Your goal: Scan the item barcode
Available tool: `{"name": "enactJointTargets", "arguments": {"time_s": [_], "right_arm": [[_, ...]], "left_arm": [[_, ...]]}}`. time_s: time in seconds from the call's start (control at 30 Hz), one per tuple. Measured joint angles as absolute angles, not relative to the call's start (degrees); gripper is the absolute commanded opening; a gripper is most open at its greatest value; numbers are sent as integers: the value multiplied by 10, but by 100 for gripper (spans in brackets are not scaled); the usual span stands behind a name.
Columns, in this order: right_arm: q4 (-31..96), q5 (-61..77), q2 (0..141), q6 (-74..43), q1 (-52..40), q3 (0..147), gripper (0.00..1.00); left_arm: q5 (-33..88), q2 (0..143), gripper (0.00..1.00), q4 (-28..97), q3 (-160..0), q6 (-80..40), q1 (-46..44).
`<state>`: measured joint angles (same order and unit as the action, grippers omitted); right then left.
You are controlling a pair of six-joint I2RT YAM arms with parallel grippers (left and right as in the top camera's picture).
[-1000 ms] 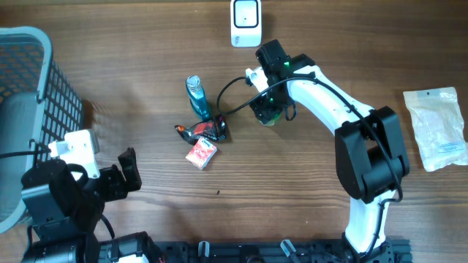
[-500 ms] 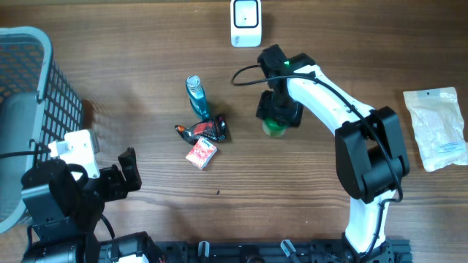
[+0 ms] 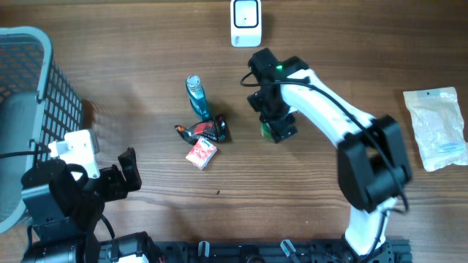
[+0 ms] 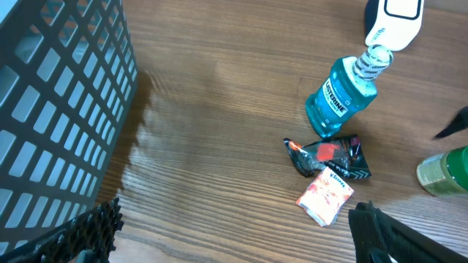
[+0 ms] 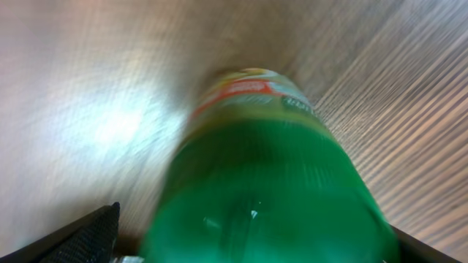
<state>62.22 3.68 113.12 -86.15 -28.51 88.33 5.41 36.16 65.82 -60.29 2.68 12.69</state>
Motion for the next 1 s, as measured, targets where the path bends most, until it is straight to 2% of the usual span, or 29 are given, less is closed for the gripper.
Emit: {"name": "enactJointTargets", "arguments": {"time_s": [0.1,0.17,0.2,0.33,0.4,0.57,1.0], "right_arm": [[637,22,1028,-767,-285,883,100],[641,17,967,-642,-284,885,100],[664,19,955,-530,-281,891,100],[681,25,1008,-306,-250,891,100],[662,25,1054,-240,-235,891,100],[634,49,1115,-165,-231,891,100],[618,77,1172,-131,-262,890,100]], "left_arm": [[54,362,100,658,-603,27,127],[54,362,100,658,-603,27,127],[54,362,100,658,-603,27,127],[54,362,100,658,-603,27,127],[54,362,100,658,-603,27,127],[54,362,100,658,-603,27,127],[54,362,100,658,-603,27,127]]}}
